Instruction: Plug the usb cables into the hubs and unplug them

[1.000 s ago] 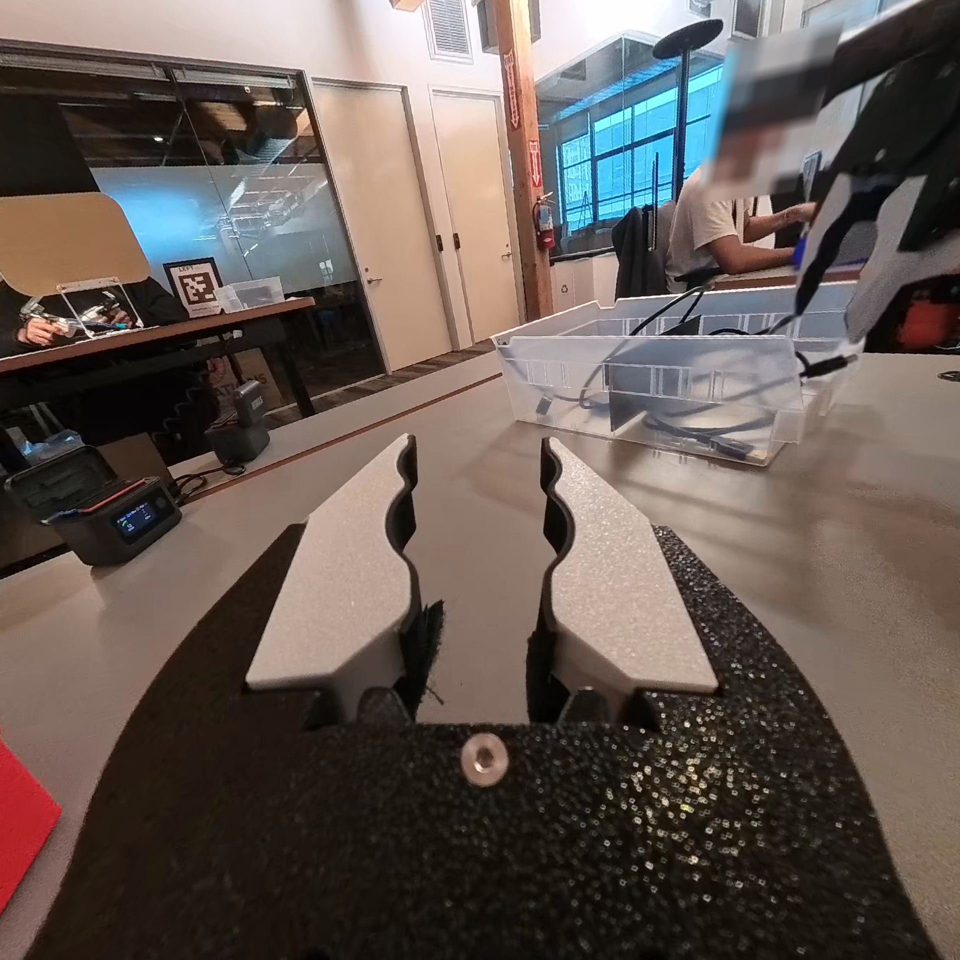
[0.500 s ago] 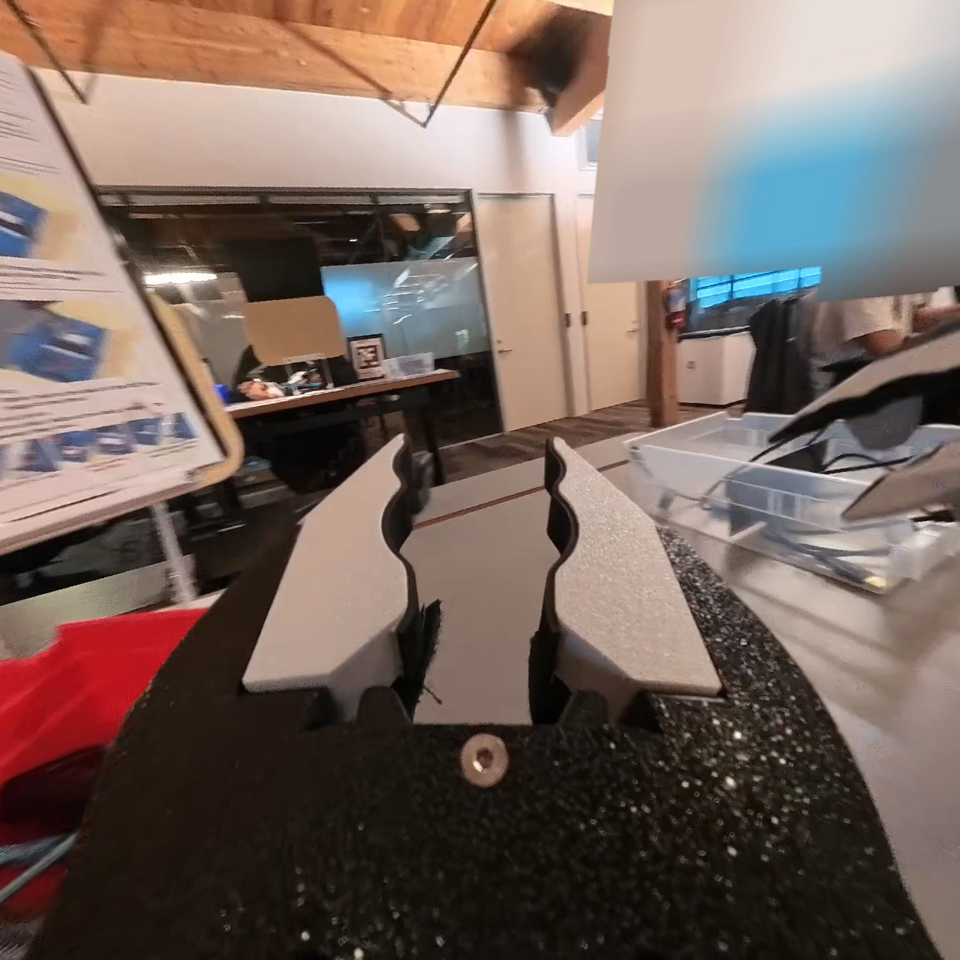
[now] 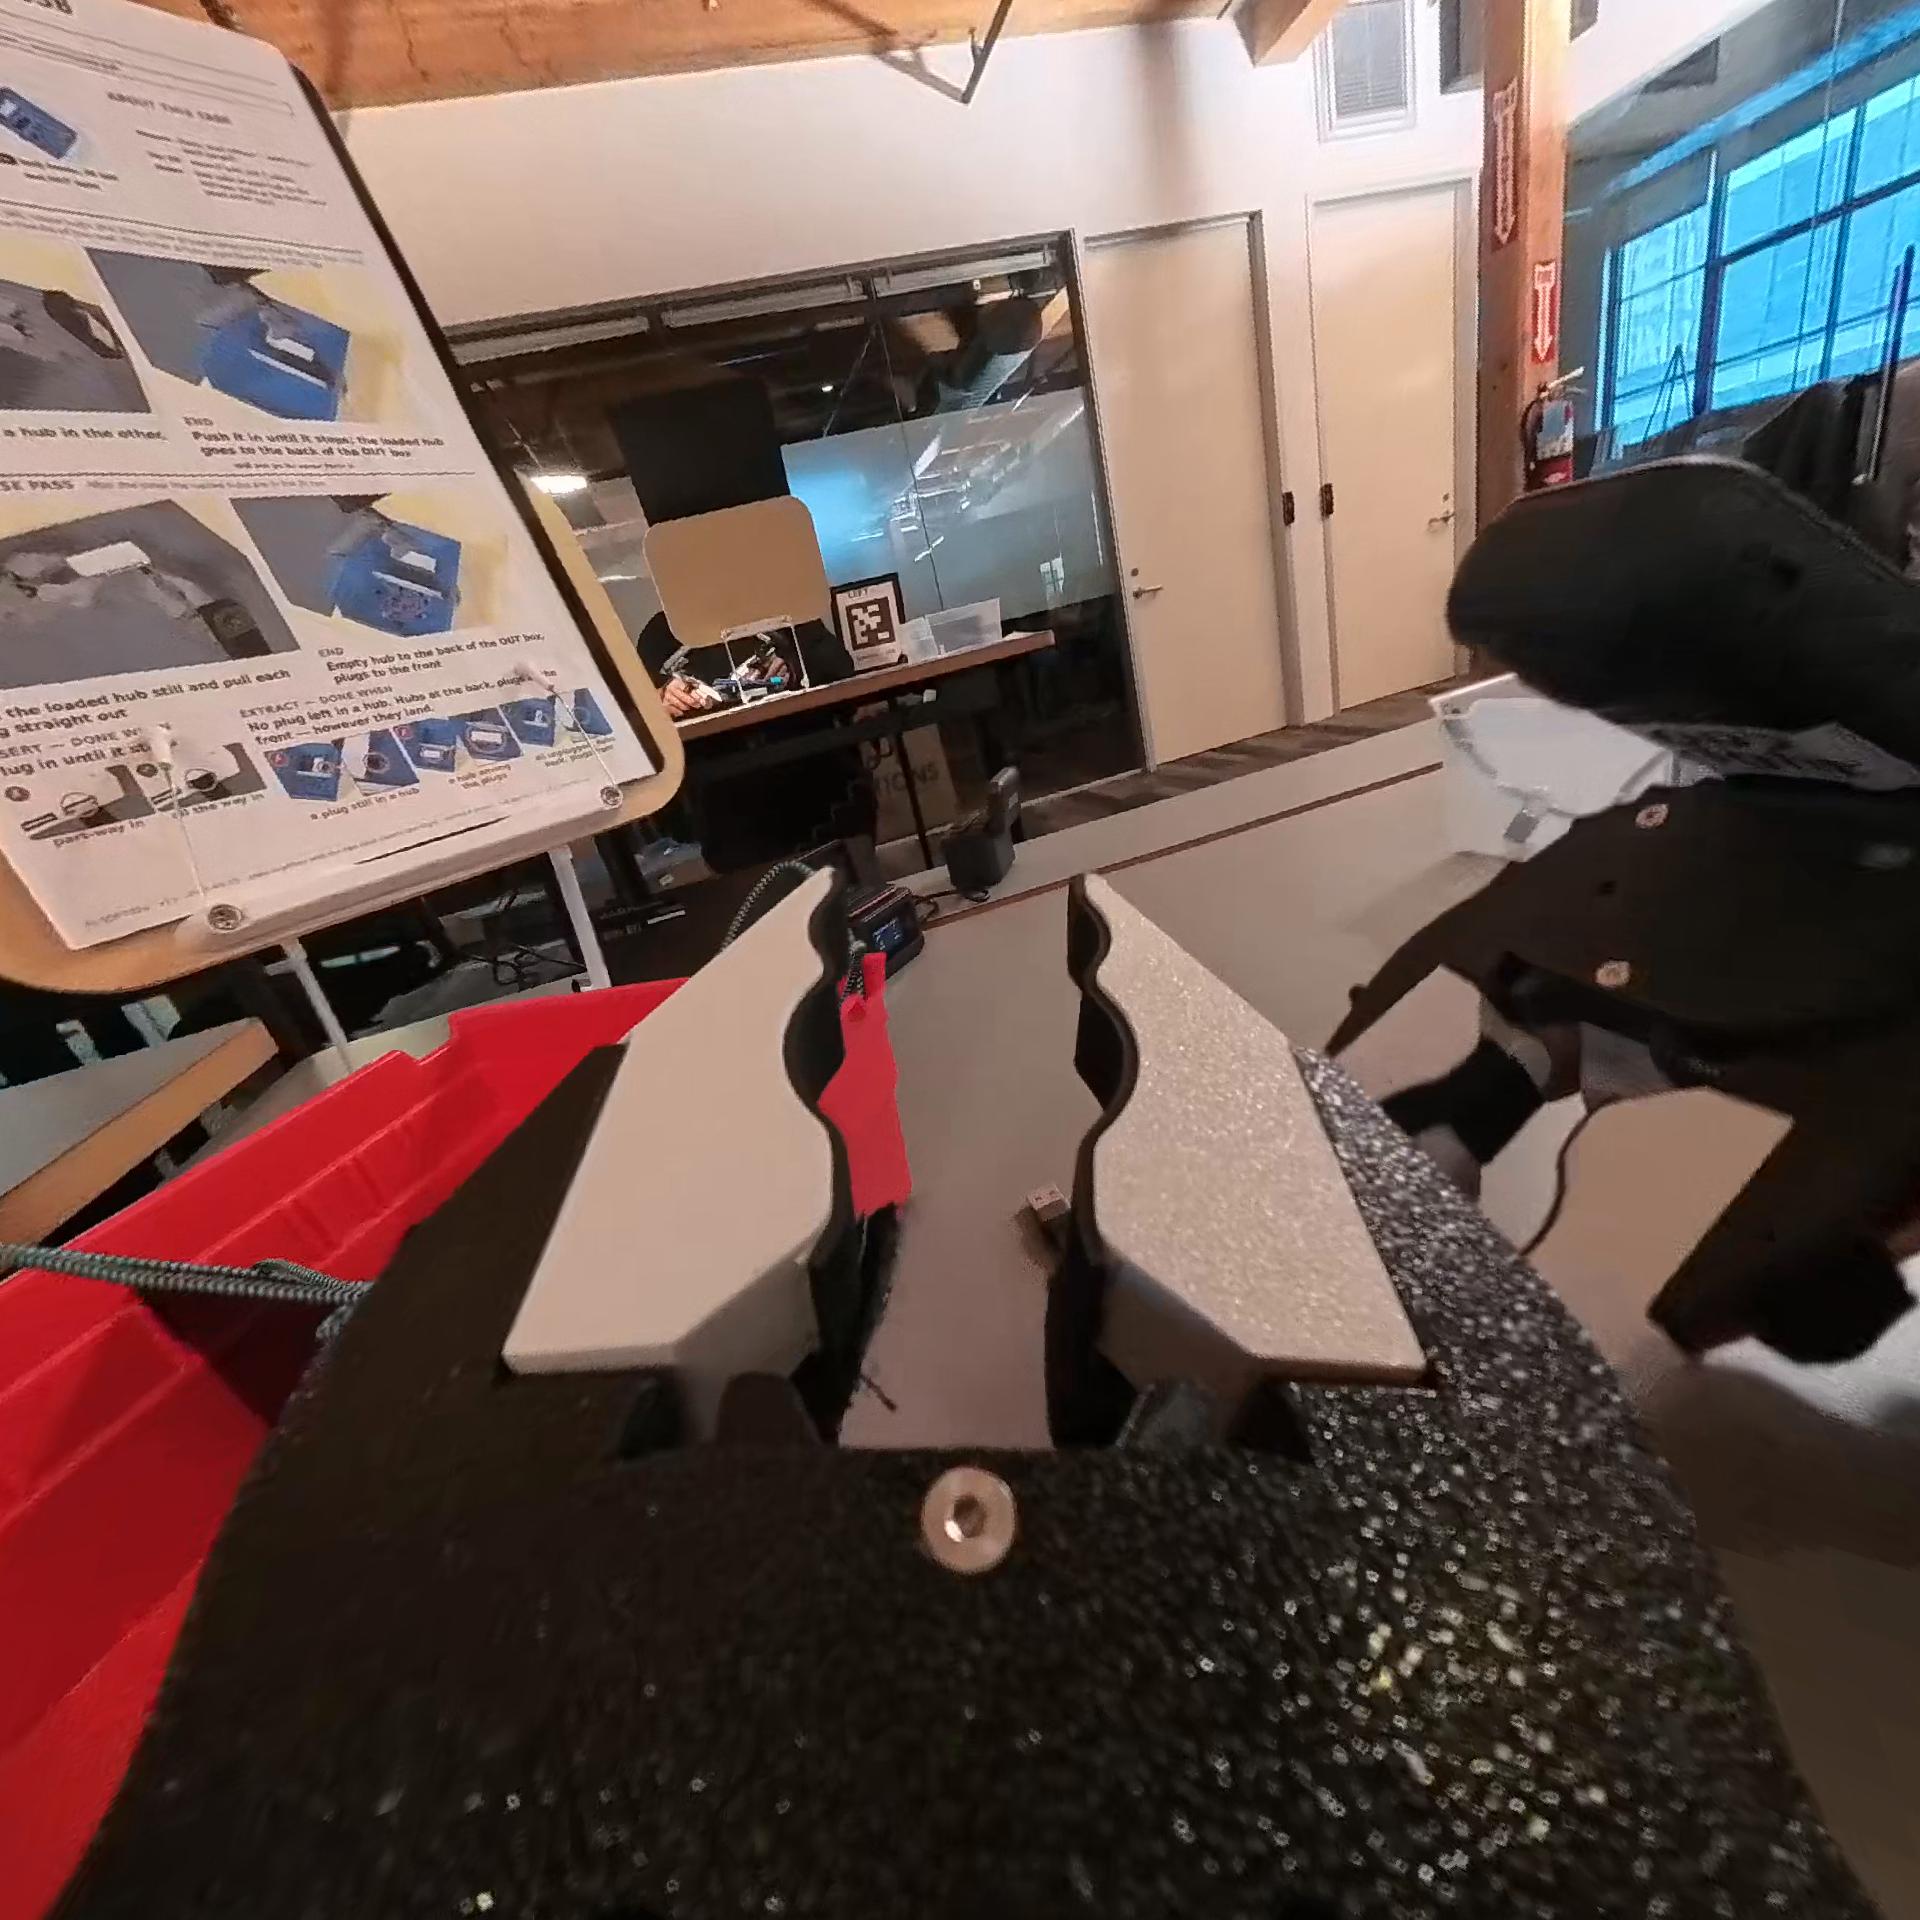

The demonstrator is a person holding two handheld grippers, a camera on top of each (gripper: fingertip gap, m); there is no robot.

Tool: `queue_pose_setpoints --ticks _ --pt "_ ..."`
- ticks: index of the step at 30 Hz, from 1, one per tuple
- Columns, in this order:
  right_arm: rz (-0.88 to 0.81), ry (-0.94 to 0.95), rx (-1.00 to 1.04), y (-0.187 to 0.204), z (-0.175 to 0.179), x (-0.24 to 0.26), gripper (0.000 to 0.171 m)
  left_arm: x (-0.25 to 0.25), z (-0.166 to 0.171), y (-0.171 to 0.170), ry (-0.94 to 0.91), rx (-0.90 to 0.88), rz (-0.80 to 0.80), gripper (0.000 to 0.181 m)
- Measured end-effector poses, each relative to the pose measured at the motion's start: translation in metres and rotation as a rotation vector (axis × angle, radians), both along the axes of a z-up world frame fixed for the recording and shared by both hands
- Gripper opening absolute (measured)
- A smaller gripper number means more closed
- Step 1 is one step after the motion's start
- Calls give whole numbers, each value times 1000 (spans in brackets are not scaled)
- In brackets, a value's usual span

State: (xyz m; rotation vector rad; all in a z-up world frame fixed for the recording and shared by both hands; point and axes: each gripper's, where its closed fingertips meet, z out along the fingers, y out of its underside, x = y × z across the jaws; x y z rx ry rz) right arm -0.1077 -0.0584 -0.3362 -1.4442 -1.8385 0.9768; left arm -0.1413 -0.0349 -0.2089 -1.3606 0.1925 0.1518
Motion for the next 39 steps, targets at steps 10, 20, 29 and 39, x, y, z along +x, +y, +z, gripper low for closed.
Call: queue_pose_setpoints --ticks 10,20,29,39 --pt "-79 -265 -67 -6 -28 -1 37 -16 -4 -5 -57 12 -8 40" --pt "-283 -175 147 52 -10 22 40 -24 -7 -7 -133 17 -44 40" --pt "-363 -269 -5 51 -32 -4 47 -32 -2 -12 -163 38 -33 40" --pt "-294 -311 71 49 -39 -13 9 -31 -3 -11 -170 34 -41 40"
